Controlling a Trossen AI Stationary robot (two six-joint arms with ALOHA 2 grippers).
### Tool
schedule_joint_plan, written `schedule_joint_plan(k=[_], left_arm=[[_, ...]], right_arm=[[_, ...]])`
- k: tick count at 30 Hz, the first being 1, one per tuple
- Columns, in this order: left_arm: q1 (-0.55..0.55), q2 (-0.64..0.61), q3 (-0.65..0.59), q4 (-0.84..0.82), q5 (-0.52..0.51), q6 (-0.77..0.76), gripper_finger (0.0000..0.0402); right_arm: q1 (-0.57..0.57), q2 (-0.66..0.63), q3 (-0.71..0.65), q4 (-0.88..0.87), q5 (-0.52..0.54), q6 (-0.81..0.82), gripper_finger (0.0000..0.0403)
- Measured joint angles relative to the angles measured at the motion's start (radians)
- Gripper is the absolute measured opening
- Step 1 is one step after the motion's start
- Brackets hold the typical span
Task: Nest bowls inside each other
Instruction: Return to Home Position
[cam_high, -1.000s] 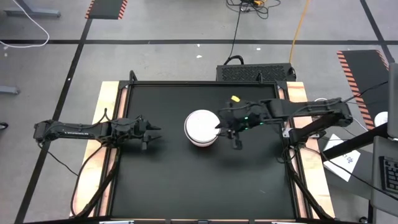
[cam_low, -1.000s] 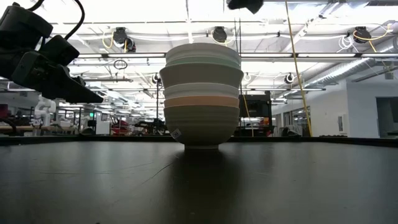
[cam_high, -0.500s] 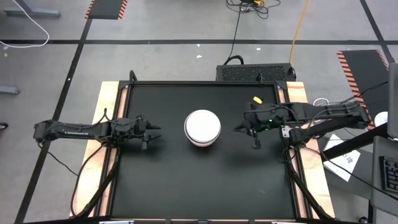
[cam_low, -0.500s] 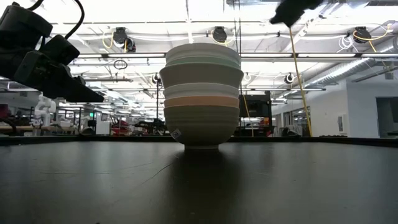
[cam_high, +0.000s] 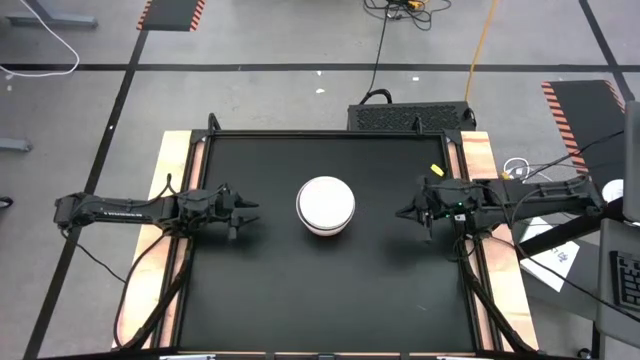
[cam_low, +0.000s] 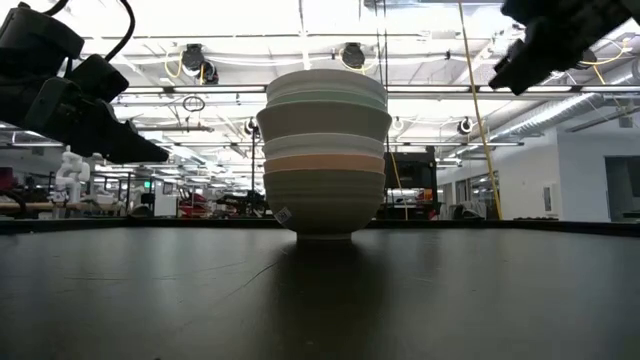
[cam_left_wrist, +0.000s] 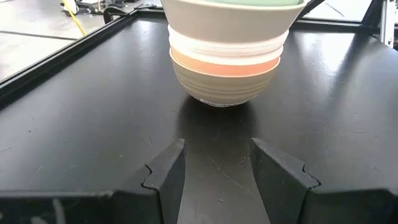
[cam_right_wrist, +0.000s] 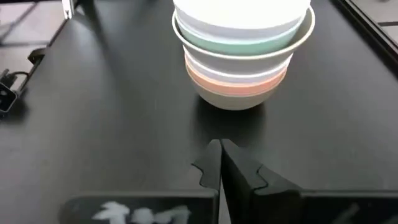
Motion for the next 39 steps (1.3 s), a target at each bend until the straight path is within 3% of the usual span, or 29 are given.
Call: schedule_joint_plan(k=[20, 30, 39], left_arm=[[0.000, 0.000, 0.000, 0.000, 0.000, 0.014, 0.0182], [0.000, 0.000, 0.000, 0.073, 0.033, 0.127, 0.0182], [0.053, 0.000, 0.000, 0.148, 0.069, 0.199, 0.0181]], right_arm=[[0.000, -0.314, -0.339, 0.246, -0.005, 0.118, 0.0000], [-0.006, -0.354, -0.473, 0.443, -0.026, 0.089, 0.0000], [-0.112, -0.350, -0.567, 0.564, -0.085, 0.091, 0.0000]])
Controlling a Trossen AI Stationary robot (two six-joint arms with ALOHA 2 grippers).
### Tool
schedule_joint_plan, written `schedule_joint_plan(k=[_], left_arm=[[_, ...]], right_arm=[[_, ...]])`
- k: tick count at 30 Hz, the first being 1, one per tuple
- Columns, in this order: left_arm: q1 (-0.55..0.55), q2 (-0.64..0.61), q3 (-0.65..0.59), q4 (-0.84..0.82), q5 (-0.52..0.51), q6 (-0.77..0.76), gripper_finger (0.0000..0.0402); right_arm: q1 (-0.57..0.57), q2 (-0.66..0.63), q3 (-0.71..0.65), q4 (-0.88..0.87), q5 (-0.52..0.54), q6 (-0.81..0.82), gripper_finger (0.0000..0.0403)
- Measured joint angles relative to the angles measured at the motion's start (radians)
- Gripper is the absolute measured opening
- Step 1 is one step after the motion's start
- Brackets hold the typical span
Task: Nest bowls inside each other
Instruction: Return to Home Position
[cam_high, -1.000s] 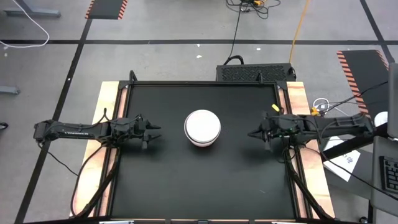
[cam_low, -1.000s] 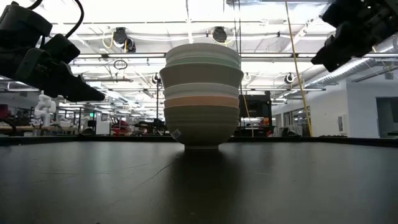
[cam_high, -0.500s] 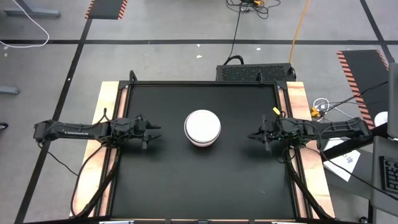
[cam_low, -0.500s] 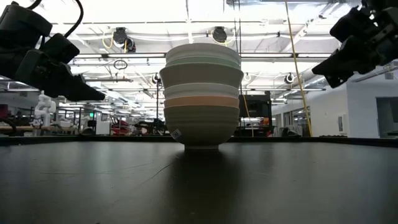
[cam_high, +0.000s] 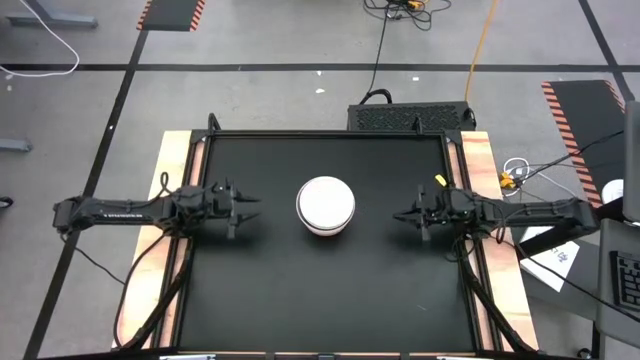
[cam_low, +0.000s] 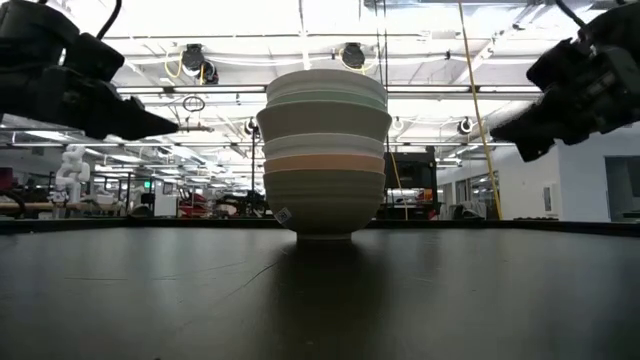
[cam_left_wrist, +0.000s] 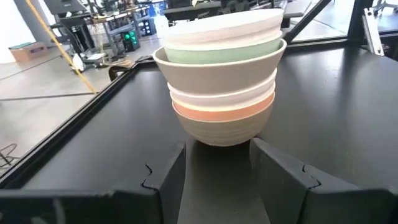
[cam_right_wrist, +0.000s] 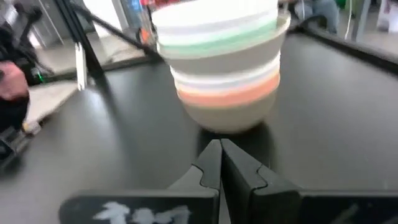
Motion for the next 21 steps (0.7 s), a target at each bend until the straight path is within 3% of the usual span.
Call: schedule_joint_plan(k=[12, 21], left_arm=[[0.214, 0.004, 0.000, -0.038, 0.143, -0.015, 0.0181], [0.289, 0.005, 0.000, -0.046, 0.244, -0.004, 0.0181]], right_arm=[[-0.175, 0.027, -0.013, 0.028, -0.062, -0.100, 0.0000], [-0.285, 0.072, -0.014, 0.165, -0.295, -0.073, 0.0000]])
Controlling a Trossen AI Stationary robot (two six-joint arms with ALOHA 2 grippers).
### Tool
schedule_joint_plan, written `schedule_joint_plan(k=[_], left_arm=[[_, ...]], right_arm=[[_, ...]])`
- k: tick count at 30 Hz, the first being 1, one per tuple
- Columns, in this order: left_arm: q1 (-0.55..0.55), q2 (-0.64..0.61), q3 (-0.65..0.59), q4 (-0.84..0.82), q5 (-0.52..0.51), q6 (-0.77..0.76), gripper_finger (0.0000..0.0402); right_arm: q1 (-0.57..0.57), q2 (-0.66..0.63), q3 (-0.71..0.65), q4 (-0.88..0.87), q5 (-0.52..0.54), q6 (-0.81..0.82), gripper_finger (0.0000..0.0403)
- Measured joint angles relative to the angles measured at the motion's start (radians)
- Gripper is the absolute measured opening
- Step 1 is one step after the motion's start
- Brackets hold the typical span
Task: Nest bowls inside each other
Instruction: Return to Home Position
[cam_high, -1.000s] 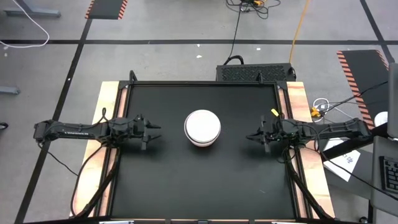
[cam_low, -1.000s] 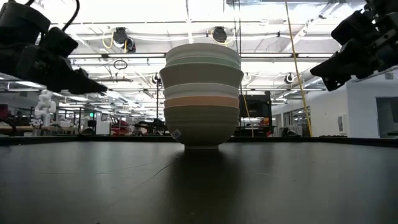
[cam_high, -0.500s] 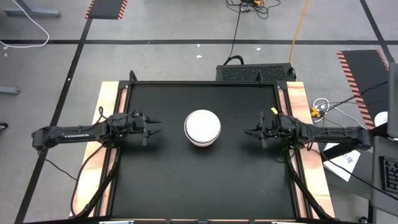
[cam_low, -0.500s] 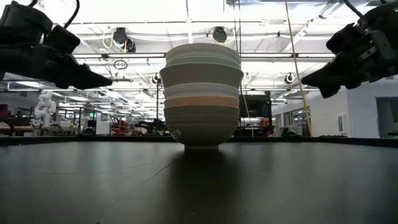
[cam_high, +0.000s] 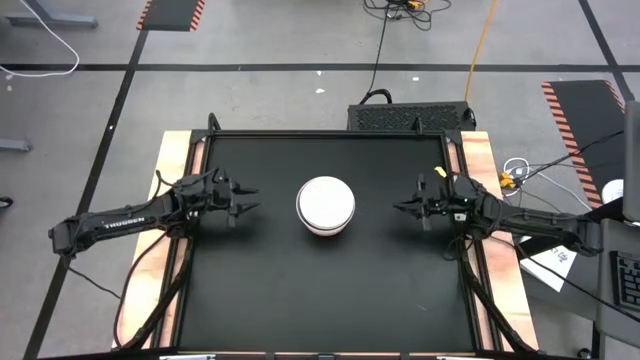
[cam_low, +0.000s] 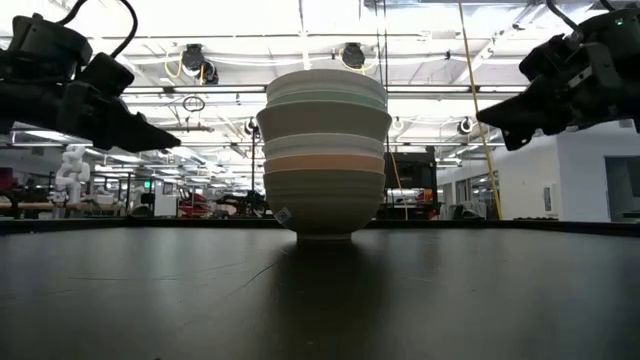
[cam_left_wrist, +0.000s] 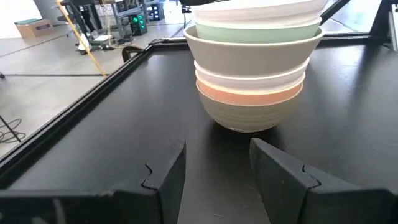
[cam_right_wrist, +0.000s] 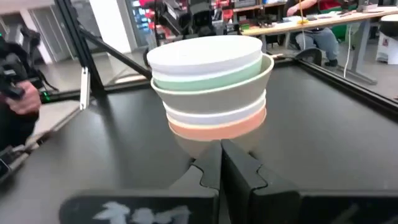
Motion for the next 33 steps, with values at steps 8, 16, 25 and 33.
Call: schedule_joint_plan(k=[8, 16, 25, 33], left_arm=[[0.000, 0.000, 0.000, -0.042, -0.051, -0.015, 0.0182], [0.000, -0.001, 0.000, -0.079, -0.025, 0.011, 0.0182], [-0.020, -0.001, 0.000, -0.001, 0.127, -0.002, 0.0182], [-0.079, -0.002, 0.000, 0.048, 0.134, 0.020, 0.0182]], right_arm=[[-0.005, 0.009, 0.044, -0.052, -0.019, 0.027, 0.0000], [-0.003, -0.010, 0.109, -0.216, -0.018, -0.018, 0.0000], [0.087, -0.105, 0.020, -0.181, -0.020, -0.011, 0.0000], [0.180, -0.163, -0.015, -0.176, -0.017, 0.004, 0.0000]])
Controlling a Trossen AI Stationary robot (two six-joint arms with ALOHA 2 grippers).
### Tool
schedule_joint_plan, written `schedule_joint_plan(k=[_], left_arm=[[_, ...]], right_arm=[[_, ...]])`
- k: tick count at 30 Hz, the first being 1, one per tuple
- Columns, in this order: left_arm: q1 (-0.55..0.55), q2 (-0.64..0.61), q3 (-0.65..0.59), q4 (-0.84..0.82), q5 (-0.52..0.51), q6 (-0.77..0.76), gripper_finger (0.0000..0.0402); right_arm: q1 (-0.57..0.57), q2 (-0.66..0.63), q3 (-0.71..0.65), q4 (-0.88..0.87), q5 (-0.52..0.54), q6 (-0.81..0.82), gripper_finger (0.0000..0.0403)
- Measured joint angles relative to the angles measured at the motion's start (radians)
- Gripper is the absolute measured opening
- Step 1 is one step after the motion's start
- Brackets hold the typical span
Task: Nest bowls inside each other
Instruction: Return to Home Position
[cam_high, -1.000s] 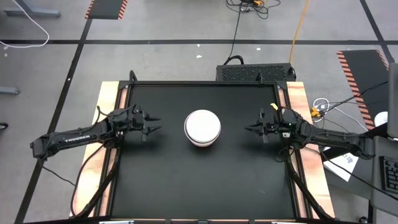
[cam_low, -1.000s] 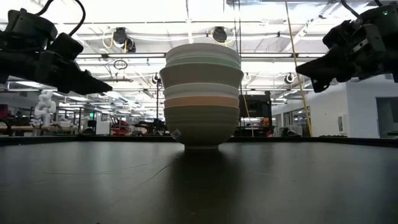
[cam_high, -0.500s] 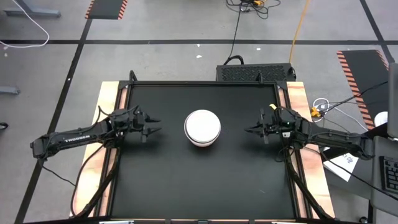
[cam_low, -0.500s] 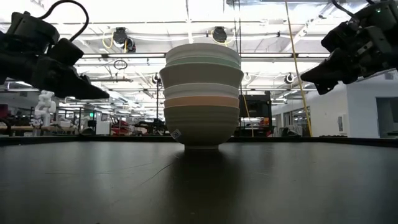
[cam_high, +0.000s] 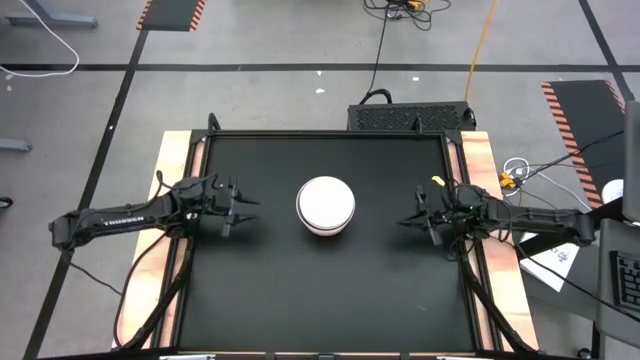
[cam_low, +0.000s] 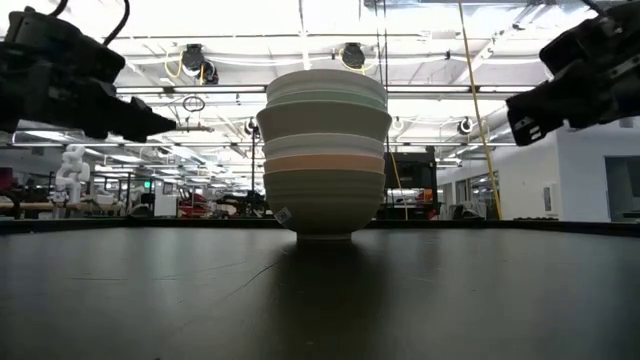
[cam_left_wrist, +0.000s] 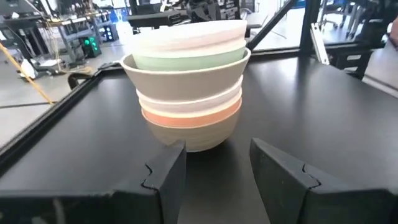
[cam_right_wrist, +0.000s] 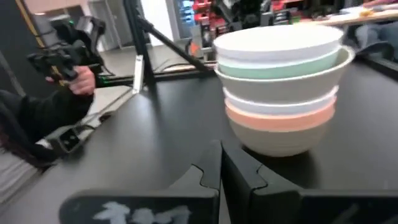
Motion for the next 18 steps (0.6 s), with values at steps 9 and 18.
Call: schedule_joint_plan(k=[9, 18], left_arm=[[-0.061, 0.002, 0.000, 0.002, -0.089, -0.086, 0.0182], [-0.161, 0.002, 0.000, 0.084, -0.113, -0.007, 0.0182]], right_arm=[[0.143, 0.016, -0.002, -0.006, 0.109, 0.045, 0.0000], [0.320, 0.022, -0.003, 0.137, 0.188, -0.028, 0.0000]])
